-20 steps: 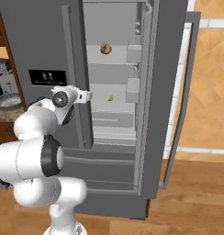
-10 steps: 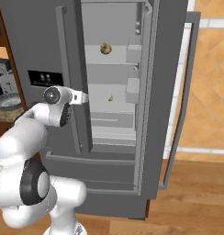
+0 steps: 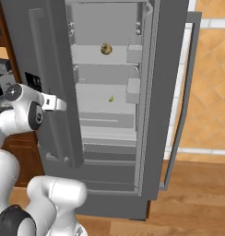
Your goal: Grab a lemon wedge from the fridge and one ice cube from the ice bowl, and put them in the glass of lemonade.
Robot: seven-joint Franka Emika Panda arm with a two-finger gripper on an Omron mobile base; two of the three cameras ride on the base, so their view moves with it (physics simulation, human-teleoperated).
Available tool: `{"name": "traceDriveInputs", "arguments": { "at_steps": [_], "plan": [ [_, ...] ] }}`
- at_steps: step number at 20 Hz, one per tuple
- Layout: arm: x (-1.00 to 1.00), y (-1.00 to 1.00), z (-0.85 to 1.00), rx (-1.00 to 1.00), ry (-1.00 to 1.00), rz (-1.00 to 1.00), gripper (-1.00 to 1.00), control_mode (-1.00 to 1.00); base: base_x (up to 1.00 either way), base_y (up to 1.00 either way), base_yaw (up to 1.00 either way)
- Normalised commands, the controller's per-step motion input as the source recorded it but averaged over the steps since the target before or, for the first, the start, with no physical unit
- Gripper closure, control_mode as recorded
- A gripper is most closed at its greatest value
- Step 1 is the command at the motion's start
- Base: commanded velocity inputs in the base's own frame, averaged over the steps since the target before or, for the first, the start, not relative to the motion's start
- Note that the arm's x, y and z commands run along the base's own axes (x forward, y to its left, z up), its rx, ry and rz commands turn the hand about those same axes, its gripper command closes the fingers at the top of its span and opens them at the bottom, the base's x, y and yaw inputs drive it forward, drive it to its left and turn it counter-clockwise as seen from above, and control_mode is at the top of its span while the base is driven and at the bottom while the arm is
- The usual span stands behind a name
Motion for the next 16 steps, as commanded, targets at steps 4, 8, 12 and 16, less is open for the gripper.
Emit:
{"name": "traceDriveInputs", "arguments": {
  "at_steps": [4,8,12,16],
  "plan": [
    [-0.53,0.51,0.07,-0.08,0.17,0.02,1.0,-1.0,0.0,0.0,0.0],
    [-0.63,0.31,0.32,-0.05,0.03,0.08,-1.0,-1.0,0.0,0.0,0.0],
    [-0.92,0.0,0.33,0.07,-0.19,0.04,-1.0,-1.0,0.0,0.0,0.0],
    [-1.0,0.0,0.6,0.24,-0.34,0.03,-1.0,-1.0,0.0,0.0,0.0]
  ]
}}
